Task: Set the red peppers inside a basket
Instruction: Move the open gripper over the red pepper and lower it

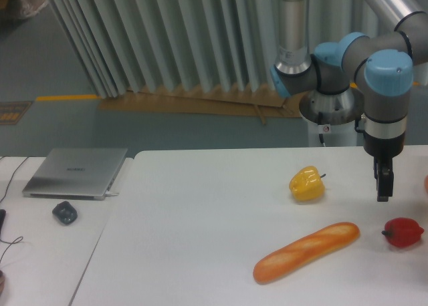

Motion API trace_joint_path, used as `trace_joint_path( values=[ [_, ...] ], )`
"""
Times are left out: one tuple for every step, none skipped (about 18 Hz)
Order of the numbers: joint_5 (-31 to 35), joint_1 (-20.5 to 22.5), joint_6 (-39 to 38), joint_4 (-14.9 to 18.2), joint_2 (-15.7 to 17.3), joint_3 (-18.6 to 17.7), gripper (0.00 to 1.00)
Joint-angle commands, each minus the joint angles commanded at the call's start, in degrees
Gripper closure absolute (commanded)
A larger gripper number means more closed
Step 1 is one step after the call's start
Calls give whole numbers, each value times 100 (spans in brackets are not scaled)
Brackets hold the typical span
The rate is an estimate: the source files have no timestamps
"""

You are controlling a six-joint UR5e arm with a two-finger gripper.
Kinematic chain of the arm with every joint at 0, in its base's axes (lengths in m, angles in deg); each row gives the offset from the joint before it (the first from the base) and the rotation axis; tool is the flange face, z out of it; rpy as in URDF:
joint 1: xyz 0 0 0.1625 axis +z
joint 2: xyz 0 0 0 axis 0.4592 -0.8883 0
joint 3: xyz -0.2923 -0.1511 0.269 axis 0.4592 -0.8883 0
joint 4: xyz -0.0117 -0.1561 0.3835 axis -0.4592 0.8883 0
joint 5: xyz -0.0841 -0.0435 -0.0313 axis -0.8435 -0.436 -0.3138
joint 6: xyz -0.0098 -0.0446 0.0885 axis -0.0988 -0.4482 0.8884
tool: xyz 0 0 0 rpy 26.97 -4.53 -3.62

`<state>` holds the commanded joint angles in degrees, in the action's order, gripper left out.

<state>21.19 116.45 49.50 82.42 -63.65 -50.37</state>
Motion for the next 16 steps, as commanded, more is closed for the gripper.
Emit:
trace_joint_path(
  values=[
    [-9, 18, -45, 0, 0, 0, 0],
    [0, 35, -71, -9, -9, 0, 0],
    [17, 44, -185, -35, -9, 0, 0],
    [18, 96, -394, -35, -9, 0, 0],
    [18, 167, -605, -35, -26, 0, 0],
    [18, 202, -738, -44, -87, 0, 0],
    [18, 316, -792, -79, -140, -9, 0],
    [0, 412, -801, -140, -202, -9, 0],
    [17, 439, -862, -158, -228, 0, 0],
    [35, 448, -1045, -167, -272, 0, 0],
    [26, 536, -1395, -167, -325, 9, 0],
    [18, 580, -1459, -176, -360, 0, 0],
    [35, 580, -1469, -184, -395, 17, 0],
    [53, 572, -1451, -228, -413, 35, 0],
    [114, 572, -1425, -324, -422, 53, 0],
    [288, 563, -1416, -447, -396, 88, 0]
  ],
)
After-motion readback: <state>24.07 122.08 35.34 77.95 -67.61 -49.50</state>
